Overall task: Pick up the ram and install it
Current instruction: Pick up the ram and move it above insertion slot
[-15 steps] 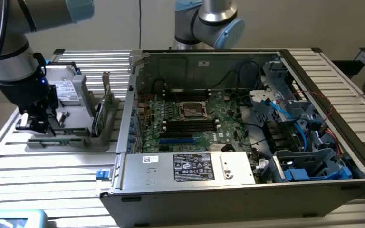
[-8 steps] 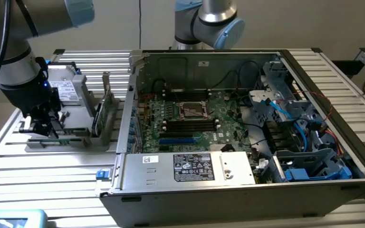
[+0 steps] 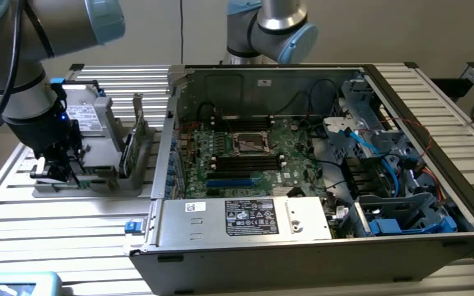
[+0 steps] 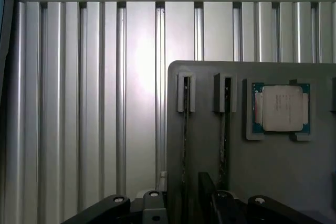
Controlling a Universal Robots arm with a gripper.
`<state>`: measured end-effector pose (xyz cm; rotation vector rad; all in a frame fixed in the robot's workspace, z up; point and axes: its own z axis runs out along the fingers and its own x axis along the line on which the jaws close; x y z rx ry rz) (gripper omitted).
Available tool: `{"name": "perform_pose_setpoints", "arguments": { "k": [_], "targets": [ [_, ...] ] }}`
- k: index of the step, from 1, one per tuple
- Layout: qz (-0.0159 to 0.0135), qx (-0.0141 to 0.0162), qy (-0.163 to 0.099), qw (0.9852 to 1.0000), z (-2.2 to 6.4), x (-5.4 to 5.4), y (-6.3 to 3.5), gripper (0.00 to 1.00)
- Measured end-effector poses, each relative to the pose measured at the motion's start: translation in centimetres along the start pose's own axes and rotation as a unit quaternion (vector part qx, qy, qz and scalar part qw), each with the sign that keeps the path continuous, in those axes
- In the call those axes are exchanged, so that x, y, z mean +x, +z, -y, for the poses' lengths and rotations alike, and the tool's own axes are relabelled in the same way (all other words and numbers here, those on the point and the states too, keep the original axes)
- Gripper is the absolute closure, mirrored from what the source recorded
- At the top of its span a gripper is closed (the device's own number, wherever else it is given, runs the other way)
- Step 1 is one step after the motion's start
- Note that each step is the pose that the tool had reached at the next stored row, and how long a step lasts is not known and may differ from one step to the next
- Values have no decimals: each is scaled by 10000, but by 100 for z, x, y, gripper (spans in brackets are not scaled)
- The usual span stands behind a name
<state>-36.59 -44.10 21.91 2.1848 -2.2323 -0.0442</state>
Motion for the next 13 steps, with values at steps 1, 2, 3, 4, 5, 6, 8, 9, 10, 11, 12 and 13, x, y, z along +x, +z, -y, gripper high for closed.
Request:
{"name": "perform_pose_setpoints", "arguments": {
  "k": [1,2,3,4,5,6,8,9,10,11,12,13],
  "targets": [
    [0,3,0,10000,1,0,18,64],
    [0,5,0,10000,1,0,36,64],
    [0,6,0,10000,2,0,56,64],
    [-1,8,0,10000,3,-1,74,64],
    [-3,10,0,10000,3,-1,89,64],
    [-5,11,0,10000,3,-1,101,64],
    [-11,16,1,10000,4,-2,120,64],
    [-14,19,1,10000,4,-4,128,64],
    [-17,21,1,10000,4,-5,134,64],
    [-19,22,0,10000,4,-8,142,64],
    [-22,22,1,10000,4,-14,148,64],
    [-23,22,0,10000,4,-25,156,64]
  ]
}}
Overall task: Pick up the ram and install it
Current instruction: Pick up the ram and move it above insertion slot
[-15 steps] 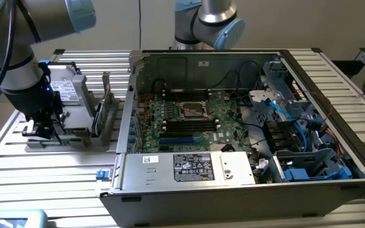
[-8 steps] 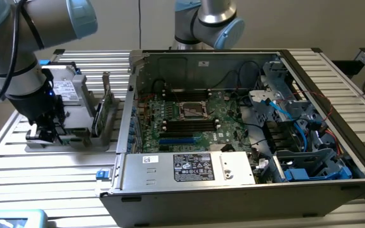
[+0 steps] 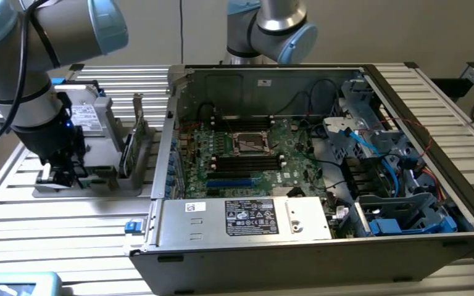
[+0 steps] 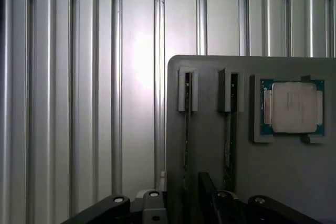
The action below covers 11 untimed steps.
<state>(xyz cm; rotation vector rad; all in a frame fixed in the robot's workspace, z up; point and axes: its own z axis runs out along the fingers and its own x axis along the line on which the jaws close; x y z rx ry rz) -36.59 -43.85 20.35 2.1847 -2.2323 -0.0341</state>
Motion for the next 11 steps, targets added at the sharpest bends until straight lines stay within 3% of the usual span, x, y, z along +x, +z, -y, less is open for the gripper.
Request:
{"name": "perform_pose_setpoints", "arguments": {
  "k": [11],
  "targets": [
    [-21,2,0,10000,-9,-37,54,64]
  ]
}}
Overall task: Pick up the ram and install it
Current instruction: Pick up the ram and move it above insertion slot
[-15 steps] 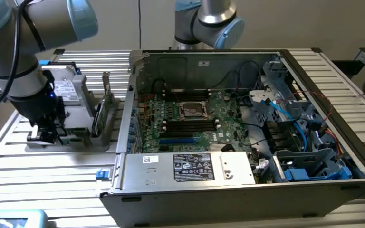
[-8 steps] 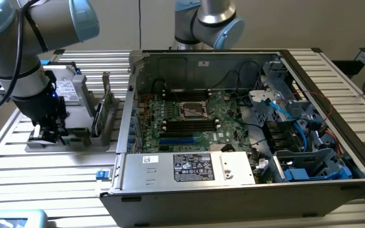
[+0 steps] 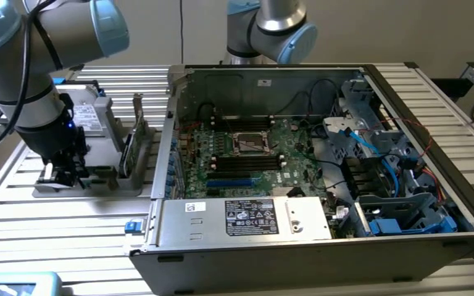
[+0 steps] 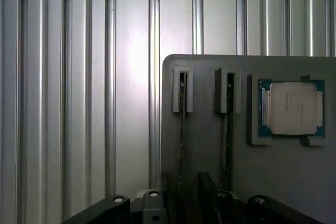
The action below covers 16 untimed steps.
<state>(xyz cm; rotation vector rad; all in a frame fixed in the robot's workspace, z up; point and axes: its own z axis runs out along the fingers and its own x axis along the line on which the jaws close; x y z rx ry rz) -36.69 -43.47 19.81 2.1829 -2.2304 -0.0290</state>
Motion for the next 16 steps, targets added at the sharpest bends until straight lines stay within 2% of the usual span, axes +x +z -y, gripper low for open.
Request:
{"name": "perform_pose_setpoints", "arguments": {
  "k": [3,4,5,6,7,8,16],
  "targets": [
    [-2,0,0,10000,-2,0,9,66],
    [-3,0,0,10000,-2,0,9,72],
    [-3,0,0,10000,-2,0,9,72],
    [-5,2,-2,10000,-2,0,2,84],
    [-4,5,-4,10000,-3,0,-22,84],
    [-4,7,-7,10000,-5,0,-63,87],
    [-5,28,-58,10000,-16,1,-418,87]
  ]
}}
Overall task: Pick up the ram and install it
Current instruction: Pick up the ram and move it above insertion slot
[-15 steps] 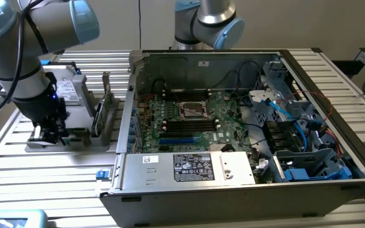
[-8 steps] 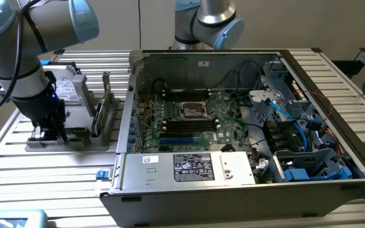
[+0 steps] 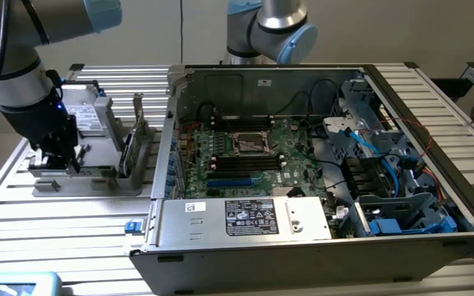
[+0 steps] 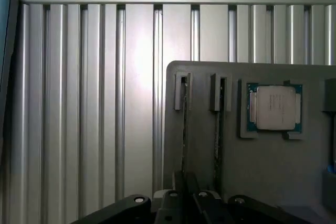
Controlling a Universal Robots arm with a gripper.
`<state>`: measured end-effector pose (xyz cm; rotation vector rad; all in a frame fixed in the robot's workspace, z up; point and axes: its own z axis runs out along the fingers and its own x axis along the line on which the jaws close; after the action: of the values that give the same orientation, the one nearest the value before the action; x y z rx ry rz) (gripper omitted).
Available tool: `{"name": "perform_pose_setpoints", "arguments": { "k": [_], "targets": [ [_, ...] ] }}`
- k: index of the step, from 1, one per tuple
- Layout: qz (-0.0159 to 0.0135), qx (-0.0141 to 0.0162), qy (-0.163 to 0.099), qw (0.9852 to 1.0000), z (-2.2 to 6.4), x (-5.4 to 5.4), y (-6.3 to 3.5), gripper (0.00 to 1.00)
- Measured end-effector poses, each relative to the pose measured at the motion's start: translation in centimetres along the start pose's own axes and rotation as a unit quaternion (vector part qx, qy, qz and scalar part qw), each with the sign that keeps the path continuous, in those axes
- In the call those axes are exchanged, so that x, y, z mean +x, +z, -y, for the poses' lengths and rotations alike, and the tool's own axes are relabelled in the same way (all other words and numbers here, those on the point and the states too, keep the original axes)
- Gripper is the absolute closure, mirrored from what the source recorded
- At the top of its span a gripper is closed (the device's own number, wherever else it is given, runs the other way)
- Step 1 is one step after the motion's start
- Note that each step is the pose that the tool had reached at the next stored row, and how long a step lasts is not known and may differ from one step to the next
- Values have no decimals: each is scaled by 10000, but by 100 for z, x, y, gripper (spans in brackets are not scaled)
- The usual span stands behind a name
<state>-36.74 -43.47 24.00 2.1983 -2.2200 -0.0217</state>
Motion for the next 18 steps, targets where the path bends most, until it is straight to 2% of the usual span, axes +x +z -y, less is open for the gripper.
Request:
{"name": "perform_pose_setpoints", "arguments": {
  "k": [12,16,18],
  "targets": [
    [-1,6,-55,10000,-17,1,-540,87],
    [-1,6,-71,10000,8,20,-723,87],
    [9,6,-79,10000,39,40,-813,87]
  ]
}}
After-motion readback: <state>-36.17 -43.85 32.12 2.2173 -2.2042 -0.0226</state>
